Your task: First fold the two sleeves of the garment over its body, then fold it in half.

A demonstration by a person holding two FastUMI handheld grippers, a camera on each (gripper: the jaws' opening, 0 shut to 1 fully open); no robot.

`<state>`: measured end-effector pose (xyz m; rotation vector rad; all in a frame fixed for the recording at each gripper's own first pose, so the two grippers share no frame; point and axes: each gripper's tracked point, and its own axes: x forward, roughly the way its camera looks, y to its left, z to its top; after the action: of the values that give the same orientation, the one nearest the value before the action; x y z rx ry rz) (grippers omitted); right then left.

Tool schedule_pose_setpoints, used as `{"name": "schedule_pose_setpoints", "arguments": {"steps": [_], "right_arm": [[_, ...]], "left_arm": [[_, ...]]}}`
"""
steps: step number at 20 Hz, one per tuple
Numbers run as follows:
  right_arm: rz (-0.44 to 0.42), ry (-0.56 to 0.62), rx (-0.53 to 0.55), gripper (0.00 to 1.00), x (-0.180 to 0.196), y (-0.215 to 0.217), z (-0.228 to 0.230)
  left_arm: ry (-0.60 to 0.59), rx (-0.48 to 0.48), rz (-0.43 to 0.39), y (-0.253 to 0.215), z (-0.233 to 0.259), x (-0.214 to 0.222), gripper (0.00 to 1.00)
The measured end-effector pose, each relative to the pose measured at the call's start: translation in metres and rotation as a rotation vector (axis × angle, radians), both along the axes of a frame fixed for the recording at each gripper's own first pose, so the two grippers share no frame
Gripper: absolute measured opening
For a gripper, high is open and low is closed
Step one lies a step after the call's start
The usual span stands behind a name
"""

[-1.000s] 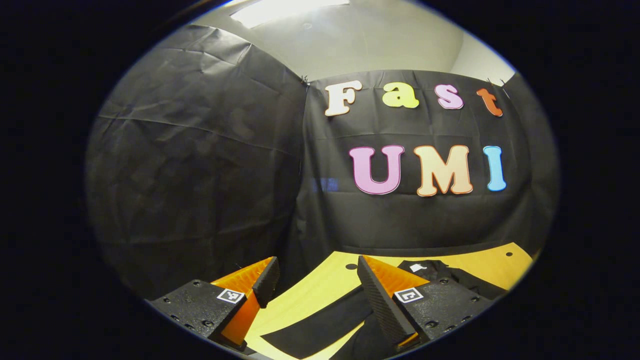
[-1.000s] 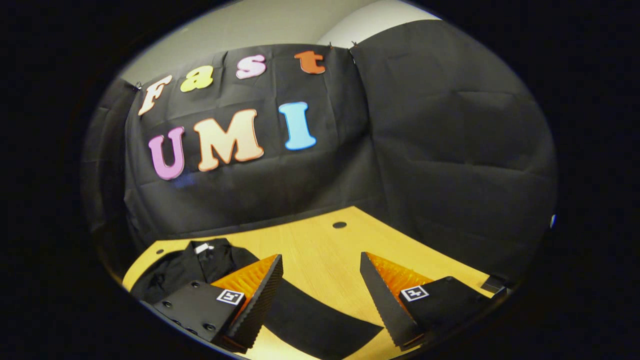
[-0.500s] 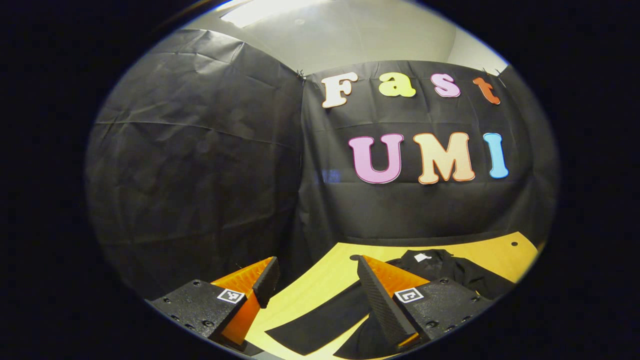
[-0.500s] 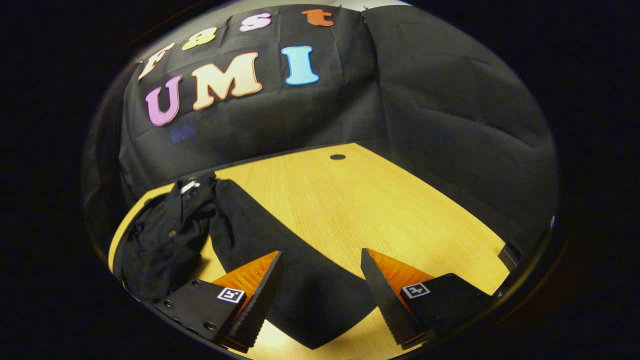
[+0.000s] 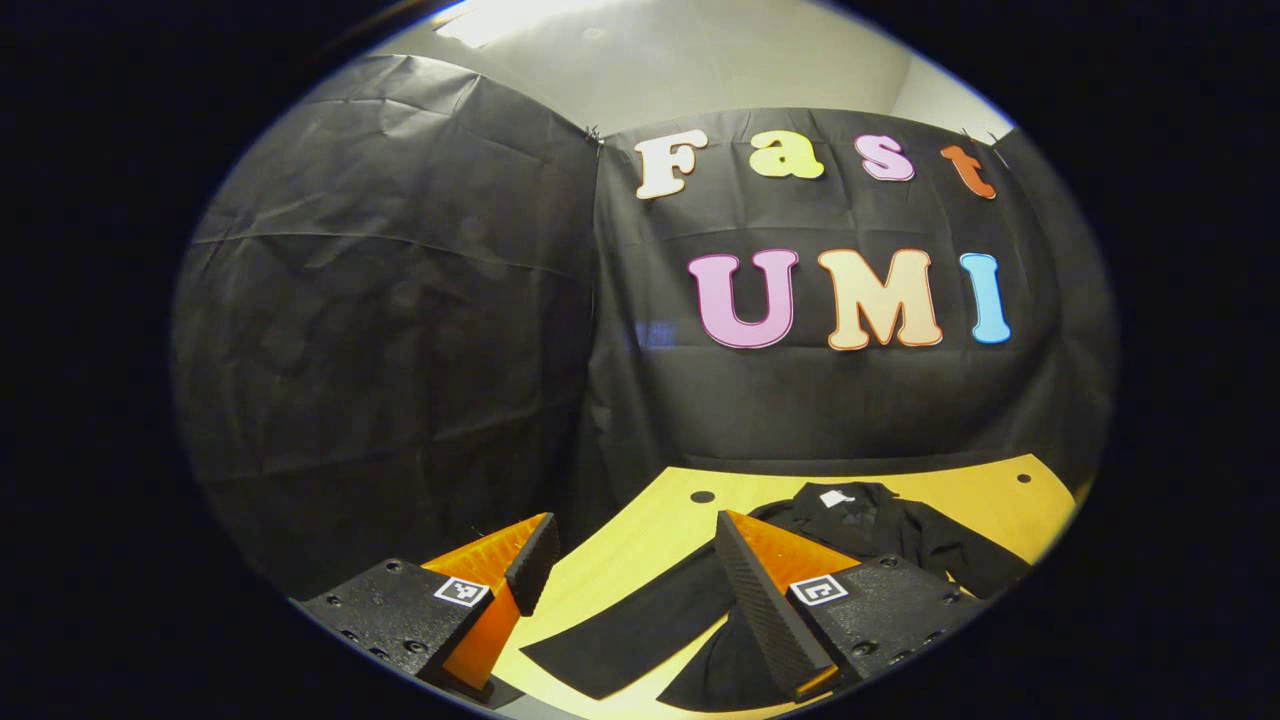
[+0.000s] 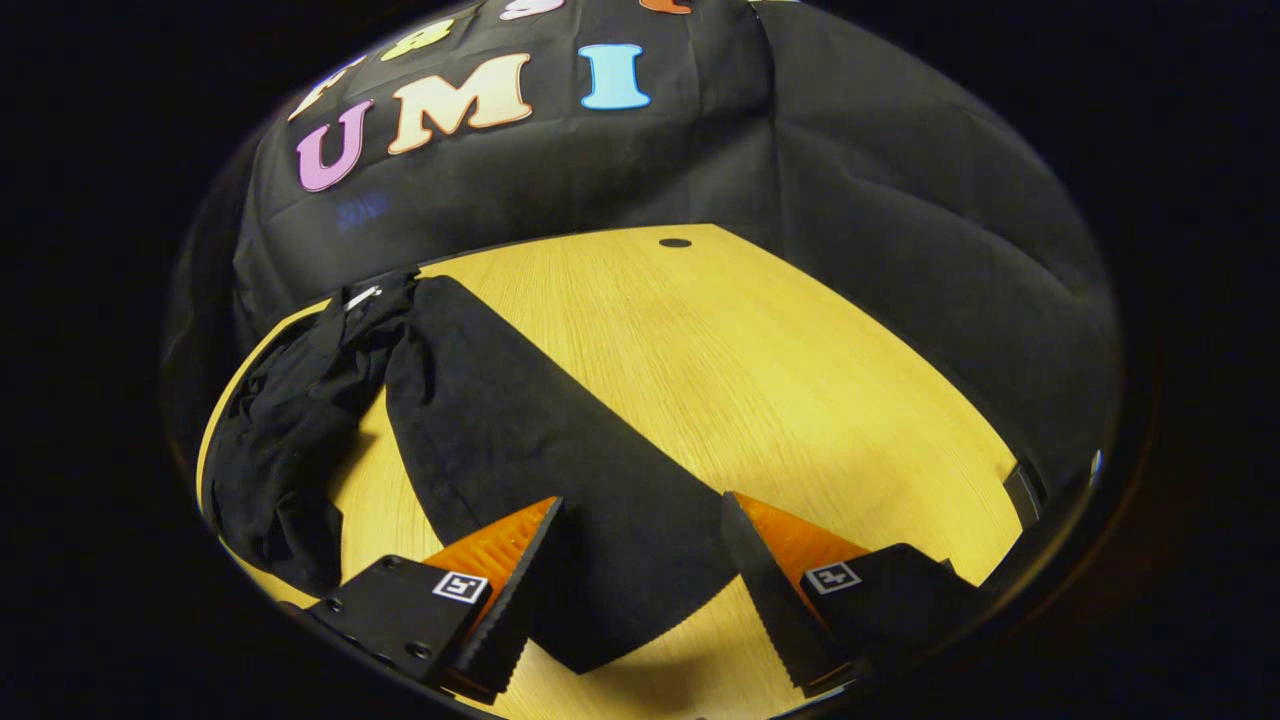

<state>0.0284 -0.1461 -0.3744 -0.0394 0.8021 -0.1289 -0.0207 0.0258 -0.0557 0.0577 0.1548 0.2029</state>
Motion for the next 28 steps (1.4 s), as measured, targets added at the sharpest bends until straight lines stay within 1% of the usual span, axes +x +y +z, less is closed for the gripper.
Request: {"name": "schedule_pose_setpoints", "arguments": {"steps": [2, 3, 6, 7, 10, 11, 12, 13, 14, 15, 17, 18, 20, 21, 23, 28], "right_arm": [[0.007, 0.004, 0.002, 0.98, -0.001, -0.001, -0.001], [0.008, 0.006, 0.006, 0.94, 0.000, 0.000, -0.001], [0.003, 0.007, 0.009, 0.94, 0.000, 0.001, -0.002], [0.001, 0.009, 0.005, 0.90, 0.002, 0.003, -0.001], [0.037, 0.021, -0.003, 0.67, 0.003, 0.011, -0.003], [0.056, 0.016, -0.004, 0.52, 0.003, 0.016, -0.003], [0.070, 0.016, -0.012, 0.46, 0.003, 0.019, -0.003], [0.080, 0.009, -0.028, 0.28, 0.005, 0.020, -0.003], [0.089, 0.005, -0.043, 0.24, 0.005, 0.022, -0.004], [0.092, 0.006, -0.058, 0.14, 0.006, 0.022, -0.004], [0.092, 0.021, -0.076, 0.09, 0.006, 0.023, -0.004], [0.097, 0.026, -0.077, 0.09, 0.006, 0.023, -0.003], [0.102, 0.042, -0.050, 0.09, 0.006, 0.024, -0.002], [0.101, 0.052, -0.033, 0.06, 0.007, 0.024, -0.003], [0.099, 0.076, -0.009, 0.04, 0.007, 0.024, -0.004], [0.157, 0.113, -0.043, 0.03, 0.011, 0.024, -0.002]], "left_arm": [[0.009, -0.004, -0.003, -0.002, -0.003, -0.001, 0.92], [0.012, -0.008, -0.004, -0.004, -0.003, 0.000, 0.92], [0.017, -0.018, -0.014, -0.010, -0.008, -0.001, 0.93], [0.016, -0.021, -0.018, -0.012, -0.007, 0.000, 0.93], [0.023, -0.027, -0.024, -0.016, -0.012, -0.001, 0.93], [0.026, -0.029, -0.025, -0.017, -0.012, 0.000, 0.93], [0.028, -0.032, -0.028, -0.018, -0.014, -0.001, 0.92], [0.031, -0.035, -0.032, -0.020, -0.015, -0.001, 0.92], [0.032, -0.038, -0.036, -0.022, -0.016, -0.002, 0.93], [0.030, -0.041, -0.037, -0.022, -0.015, -0.001, 0.93], [0.030, -0.044, -0.041, -0.025, -0.015, -0.001, 0.93], [0.033, -0.044, -0.042, -0.025, -0.017, -0.002, 0.92], [0.036, -0.042, -0.042, -0.026, -0.018, -0.003, 0.93], [0.039, -0.043, -0.043, -0.028, -0.018, -0.003, 0.93], [0.042, -0.049, -0.052, -0.032, -0.020, -0.005, 0.92], [0.055, -0.060, -0.044, -0.038, -0.027, -0.012, 0.92]]}}
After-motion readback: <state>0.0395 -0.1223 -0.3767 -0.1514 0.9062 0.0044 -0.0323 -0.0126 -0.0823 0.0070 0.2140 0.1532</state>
